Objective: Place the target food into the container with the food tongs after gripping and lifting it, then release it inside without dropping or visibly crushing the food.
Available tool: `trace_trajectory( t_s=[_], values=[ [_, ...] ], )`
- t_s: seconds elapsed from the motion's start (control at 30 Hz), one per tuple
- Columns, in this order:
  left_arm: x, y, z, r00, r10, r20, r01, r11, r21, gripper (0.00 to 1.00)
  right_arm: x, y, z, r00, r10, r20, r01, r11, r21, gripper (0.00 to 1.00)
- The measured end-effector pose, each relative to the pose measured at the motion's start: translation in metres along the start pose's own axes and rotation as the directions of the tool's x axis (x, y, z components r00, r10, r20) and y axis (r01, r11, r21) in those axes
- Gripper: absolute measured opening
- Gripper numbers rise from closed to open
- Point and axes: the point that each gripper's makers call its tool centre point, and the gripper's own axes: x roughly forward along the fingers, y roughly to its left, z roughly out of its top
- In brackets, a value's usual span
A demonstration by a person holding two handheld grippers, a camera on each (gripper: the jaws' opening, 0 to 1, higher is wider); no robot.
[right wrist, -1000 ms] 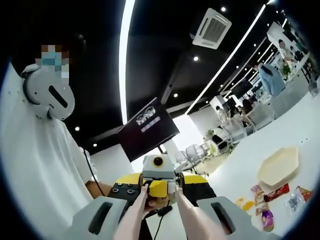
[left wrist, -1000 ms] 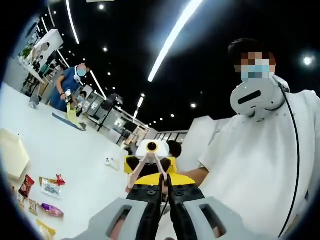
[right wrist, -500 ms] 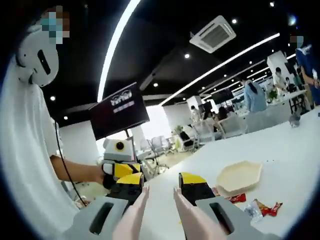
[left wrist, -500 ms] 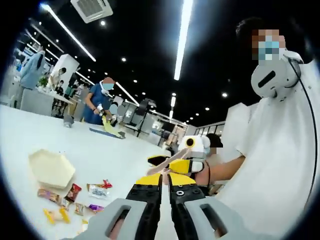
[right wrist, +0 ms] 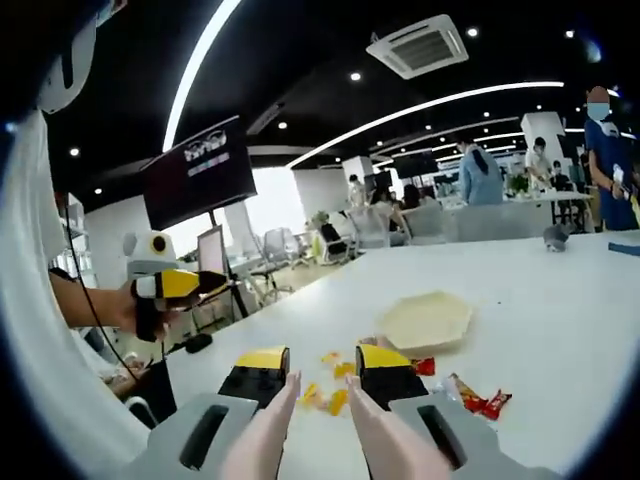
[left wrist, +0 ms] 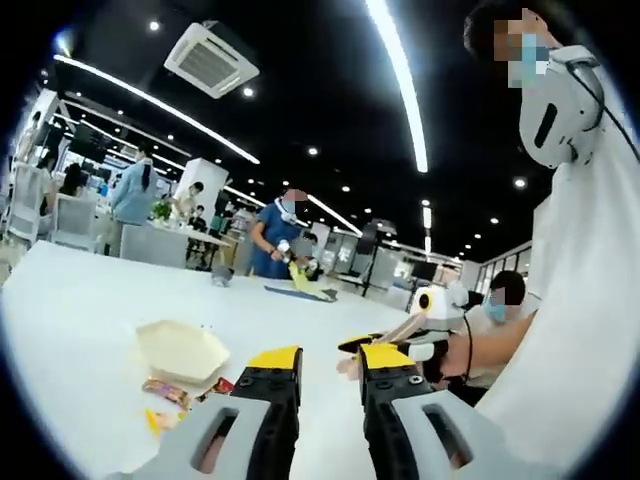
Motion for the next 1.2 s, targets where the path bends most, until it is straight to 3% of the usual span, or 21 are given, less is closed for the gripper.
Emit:
trace_trajectory(
  t_s=[0.13,0.2,0.4,0.53,0.6,0.8,0.93,1.03,1.07,1.1,1.2],
  values=[
    [-0.002,0.003,-0.004,0.991,0.132,0.022,-0.131,0.989,-0.063,0.37,-0.003,-0.009,0.005,0.999,0.039,0.017,-0.039,0.999,0.022,0.27],
    [-0.005,0.004,-0.013,0.985,0.17,-0.011,-0.17,0.981,-0.091,0.43,-0.003,-0.013,0.002,0.998,0.059,0.019,-0.059,0.998,0.022,0.27],
    [-0.02,0.013,-0.04,0.944,0.315,-0.099,-0.327,0.934,-0.148,0.68,-0.004,-0.018,-0.013,0.996,0.083,-0.031,-0.082,0.996,0.027,0.27],
    [-0.026,0.018,-0.044,0.929,0.354,-0.106,-0.367,0.917,-0.158,0.8,-0.005,-0.02,-0.018,0.996,0.078,-0.049,-0.075,0.996,0.047,0.27],
    [-0.031,0.027,-0.05,0.909,0.395,-0.134,-0.412,0.899,-0.148,0.84,-0.002,-0.019,-0.022,0.995,0.074,-0.06,-0.071,0.997,0.042,0.27],
    [-0.051,0.049,-0.049,0.899,0.424,-0.11,-0.436,0.888,-0.144,1.0,0.008,-0.016,-0.022,0.996,0.037,-0.075,-0.034,0.999,0.034,0.28],
    [-0.072,0.06,-0.052,0.905,0.412,-0.111,-0.425,0.893,-0.148,1.0,0.015,-0.016,-0.025,0.995,-0.041,-0.091,0.046,0.998,0.049,0.28],
    [-0.082,0.058,-0.059,0.915,0.372,-0.156,-0.391,0.913,-0.119,1.0,0.016,-0.016,-0.025,0.991,-0.102,-0.087,0.107,0.992,0.061,0.28],
    [-0.087,0.055,-0.061,0.928,0.332,-0.168,-0.35,0.932,-0.094,1.0,0.017,-0.013,-0.027,0.987,-0.138,-0.083,0.144,0.987,0.074,0.28],
    [-0.092,0.053,-0.066,0.93,0.308,-0.199,-0.332,0.938,-0.101,1.0,0.017,-0.012,-0.029,0.983,-0.157,-0.091,0.163,0.984,0.068,0.28],
    [-0.1,0.055,-0.067,0.943,0.26,-0.206,-0.279,0.958,-0.068,1.0,0.017,-0.007,-0.029,0.974,-0.208,-0.084,0.214,0.975,0.061,0.28]
  ],
)
